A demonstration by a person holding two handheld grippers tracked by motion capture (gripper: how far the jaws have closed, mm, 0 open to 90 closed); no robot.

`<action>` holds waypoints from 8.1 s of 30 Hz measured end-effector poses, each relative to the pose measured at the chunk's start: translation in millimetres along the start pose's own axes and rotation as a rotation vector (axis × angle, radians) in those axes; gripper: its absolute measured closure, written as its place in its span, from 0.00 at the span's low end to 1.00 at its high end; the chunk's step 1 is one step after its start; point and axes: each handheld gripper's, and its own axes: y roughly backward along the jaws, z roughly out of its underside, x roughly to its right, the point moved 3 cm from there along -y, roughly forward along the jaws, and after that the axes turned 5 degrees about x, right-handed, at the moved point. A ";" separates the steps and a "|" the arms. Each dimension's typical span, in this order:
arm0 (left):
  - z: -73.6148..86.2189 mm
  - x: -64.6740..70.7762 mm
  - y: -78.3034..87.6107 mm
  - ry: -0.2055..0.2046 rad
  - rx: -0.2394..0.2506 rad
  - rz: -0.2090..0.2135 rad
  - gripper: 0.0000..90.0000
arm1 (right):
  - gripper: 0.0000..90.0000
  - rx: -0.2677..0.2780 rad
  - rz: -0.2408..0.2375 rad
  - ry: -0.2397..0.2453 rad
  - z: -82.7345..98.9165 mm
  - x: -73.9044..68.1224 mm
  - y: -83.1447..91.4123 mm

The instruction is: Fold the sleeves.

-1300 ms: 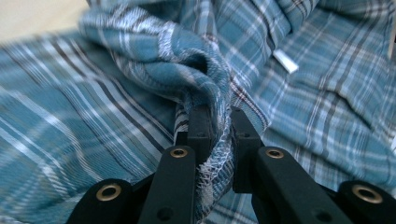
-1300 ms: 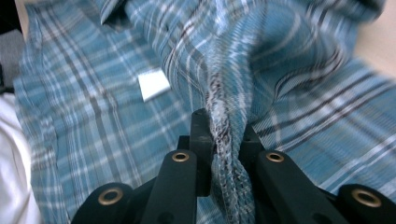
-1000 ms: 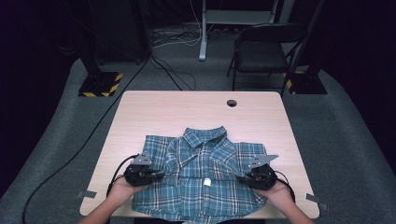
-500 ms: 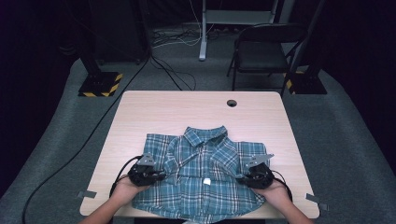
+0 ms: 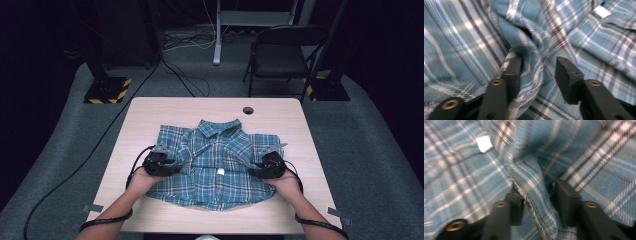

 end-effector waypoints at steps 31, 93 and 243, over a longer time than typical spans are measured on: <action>-70.6 -4.6 24.3 -0.021 0.178 -0.032 0.90 | 0.93 0.207 0.071 0.087 -66.3 -10.8 28.8; -15.8 35.7 64.1 -0.052 0.192 0.066 0.93 | 0.99 0.194 -0.088 0.130 -30.4 -58.5 53.9; -18.4 -61.4 -28.6 0.053 0.023 -0.255 0.20 | 0.28 -0.011 0.103 0.053 23.5 -5.8 29.1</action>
